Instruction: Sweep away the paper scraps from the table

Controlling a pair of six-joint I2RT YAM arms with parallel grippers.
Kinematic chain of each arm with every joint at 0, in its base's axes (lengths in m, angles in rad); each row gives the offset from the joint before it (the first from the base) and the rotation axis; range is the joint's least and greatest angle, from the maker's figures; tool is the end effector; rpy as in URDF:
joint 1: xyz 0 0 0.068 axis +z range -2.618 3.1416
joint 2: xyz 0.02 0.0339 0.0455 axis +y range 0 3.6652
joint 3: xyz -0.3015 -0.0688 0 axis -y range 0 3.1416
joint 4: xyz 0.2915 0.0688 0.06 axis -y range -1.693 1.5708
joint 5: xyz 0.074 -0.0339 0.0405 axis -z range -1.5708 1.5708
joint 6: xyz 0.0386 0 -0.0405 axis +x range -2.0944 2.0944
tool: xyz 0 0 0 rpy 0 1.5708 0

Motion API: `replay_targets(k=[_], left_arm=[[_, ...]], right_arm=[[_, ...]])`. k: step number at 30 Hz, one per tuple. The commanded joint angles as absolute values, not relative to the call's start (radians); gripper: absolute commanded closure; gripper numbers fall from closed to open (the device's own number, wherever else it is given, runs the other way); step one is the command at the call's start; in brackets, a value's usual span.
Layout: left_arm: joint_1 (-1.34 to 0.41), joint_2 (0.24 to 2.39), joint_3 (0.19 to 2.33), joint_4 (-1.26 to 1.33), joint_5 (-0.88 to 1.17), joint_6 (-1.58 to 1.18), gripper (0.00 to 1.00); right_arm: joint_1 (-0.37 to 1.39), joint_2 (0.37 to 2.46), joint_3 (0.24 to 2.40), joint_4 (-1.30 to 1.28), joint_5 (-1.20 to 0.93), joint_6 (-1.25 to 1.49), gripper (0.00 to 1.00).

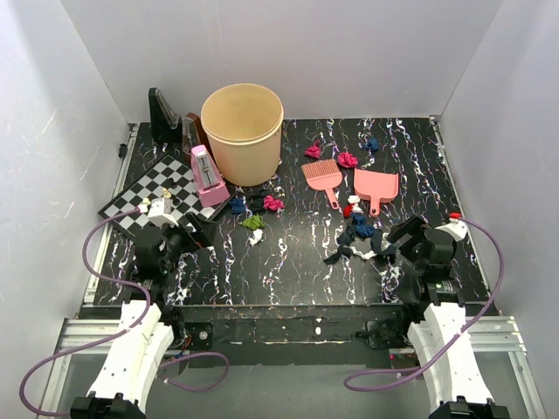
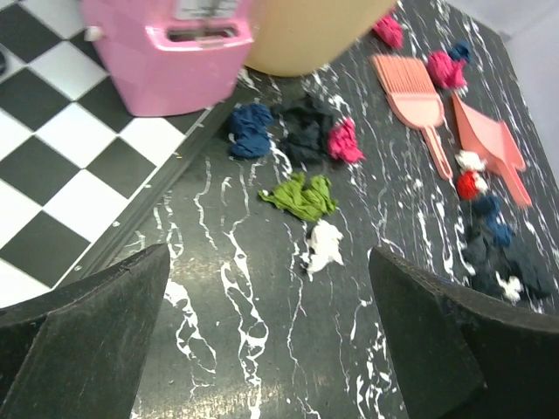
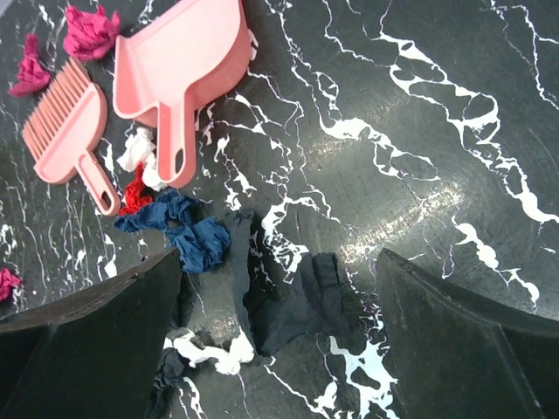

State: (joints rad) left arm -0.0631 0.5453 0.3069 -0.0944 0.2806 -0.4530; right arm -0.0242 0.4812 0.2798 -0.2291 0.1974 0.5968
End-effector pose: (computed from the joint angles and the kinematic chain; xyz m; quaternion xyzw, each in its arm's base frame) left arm 0.1636 -0.0211 0.2231 -0.0766 0.8069 -0.2567 0.5264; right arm 0.1518 -0.0112 0.2068 0.3066 0.7814 0.0721 0.5387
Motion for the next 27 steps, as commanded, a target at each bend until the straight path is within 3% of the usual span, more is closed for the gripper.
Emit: replay_targets(k=[1,3,9,15,19,24,27], left_arm=[[-0.066,0.482,0.308,-0.225,0.033,-0.546,0.02],[-0.064,0.459,0.305,-0.248,-0.026,-0.564,0.02],[-0.064,0.387,0.27,-0.271,-0.034,-0.619,0.02],[-0.064,0.399,0.282,-0.293,-0.04,-0.634,0.02],[-0.064,0.368,0.265,-0.273,-0.008,-0.626,0.02],[-0.064,0.345,0.249,-0.25,0.035,-0.62,0.02],[-0.064,0.356,0.252,-0.244,0.043,-0.617,0.02]], right_arm=[[-0.026,0.44,0.265,-0.175,0.241,0.658,0.02],[-0.026,0.425,0.242,-0.163,0.255,0.751,0.02],[-0.026,0.449,0.285,-0.037,-0.066,0.559,0.08],[0.0,0.753,0.469,-0.011,-0.169,0.457,0.05],[0.147,0.987,0.618,-0.011,-0.117,0.381,0.11],[0.383,1.302,0.866,-0.06,0.151,0.259,0.15],[0.426,1.503,1.05,-0.136,0.192,0.216,0.19]])
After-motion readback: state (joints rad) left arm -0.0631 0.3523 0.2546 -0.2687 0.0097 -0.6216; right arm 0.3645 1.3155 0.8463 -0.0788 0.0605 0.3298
